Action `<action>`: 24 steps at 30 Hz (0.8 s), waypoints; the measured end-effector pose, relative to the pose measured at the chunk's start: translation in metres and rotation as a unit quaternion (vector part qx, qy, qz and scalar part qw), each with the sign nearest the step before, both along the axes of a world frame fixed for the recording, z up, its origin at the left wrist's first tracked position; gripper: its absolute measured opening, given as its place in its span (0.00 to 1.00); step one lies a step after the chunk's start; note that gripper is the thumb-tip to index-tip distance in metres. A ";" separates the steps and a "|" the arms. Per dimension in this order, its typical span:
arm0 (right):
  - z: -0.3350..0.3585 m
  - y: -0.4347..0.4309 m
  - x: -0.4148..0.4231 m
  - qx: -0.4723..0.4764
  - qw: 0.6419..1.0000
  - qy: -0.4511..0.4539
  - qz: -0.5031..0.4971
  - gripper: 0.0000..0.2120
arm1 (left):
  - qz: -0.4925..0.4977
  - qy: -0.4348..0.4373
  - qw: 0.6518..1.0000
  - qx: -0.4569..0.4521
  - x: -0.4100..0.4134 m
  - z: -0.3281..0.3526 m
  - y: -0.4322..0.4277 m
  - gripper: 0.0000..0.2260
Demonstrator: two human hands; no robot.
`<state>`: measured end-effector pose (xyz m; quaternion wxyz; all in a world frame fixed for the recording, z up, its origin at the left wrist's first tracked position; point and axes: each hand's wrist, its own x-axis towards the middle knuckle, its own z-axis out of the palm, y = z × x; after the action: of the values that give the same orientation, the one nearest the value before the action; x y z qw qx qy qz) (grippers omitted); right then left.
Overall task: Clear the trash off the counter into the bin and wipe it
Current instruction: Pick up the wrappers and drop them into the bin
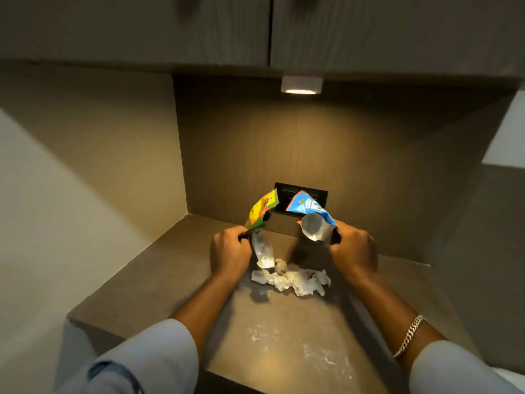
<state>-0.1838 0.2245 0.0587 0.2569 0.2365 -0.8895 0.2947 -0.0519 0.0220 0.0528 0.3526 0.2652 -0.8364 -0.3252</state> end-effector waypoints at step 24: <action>-0.247 0.235 0.424 -0.246 0.887 -0.378 -0.103 0.13 | -0.258 -0.261 0.823 0.434 0.299 -0.236 0.291 0.07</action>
<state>0.2404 0.4590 -0.1887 -0.0198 -0.0564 -0.8374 0.5433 0.2475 0.3131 -0.1828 -0.1276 0.2404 -0.7075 -0.6522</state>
